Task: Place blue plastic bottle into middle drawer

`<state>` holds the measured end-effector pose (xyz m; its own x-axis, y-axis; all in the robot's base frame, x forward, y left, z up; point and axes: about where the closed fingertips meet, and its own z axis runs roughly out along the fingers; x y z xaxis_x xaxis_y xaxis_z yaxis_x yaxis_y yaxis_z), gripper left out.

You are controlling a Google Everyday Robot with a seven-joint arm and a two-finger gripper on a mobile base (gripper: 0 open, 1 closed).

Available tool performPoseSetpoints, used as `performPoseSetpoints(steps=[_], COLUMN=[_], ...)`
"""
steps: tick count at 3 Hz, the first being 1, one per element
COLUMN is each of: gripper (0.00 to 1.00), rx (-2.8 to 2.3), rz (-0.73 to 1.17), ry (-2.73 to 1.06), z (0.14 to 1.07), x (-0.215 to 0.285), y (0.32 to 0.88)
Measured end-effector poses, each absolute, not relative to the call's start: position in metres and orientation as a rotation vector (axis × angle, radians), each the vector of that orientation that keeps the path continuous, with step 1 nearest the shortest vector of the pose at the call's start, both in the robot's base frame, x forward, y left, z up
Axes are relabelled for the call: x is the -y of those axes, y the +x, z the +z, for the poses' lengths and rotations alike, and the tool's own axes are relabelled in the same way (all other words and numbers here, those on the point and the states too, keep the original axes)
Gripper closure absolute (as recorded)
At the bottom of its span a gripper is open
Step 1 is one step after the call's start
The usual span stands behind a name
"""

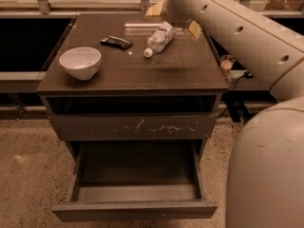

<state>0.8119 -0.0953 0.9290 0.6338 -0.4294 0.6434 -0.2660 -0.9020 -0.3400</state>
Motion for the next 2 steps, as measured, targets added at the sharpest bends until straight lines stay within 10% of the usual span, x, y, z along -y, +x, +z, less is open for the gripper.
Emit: performPoseSetpoints(steps=[2], gripper=[0.00], rx=[-0.535], rz=[-1.070], ry=[-2.744], z=[0.889], x=[0.071], y=[0.857])
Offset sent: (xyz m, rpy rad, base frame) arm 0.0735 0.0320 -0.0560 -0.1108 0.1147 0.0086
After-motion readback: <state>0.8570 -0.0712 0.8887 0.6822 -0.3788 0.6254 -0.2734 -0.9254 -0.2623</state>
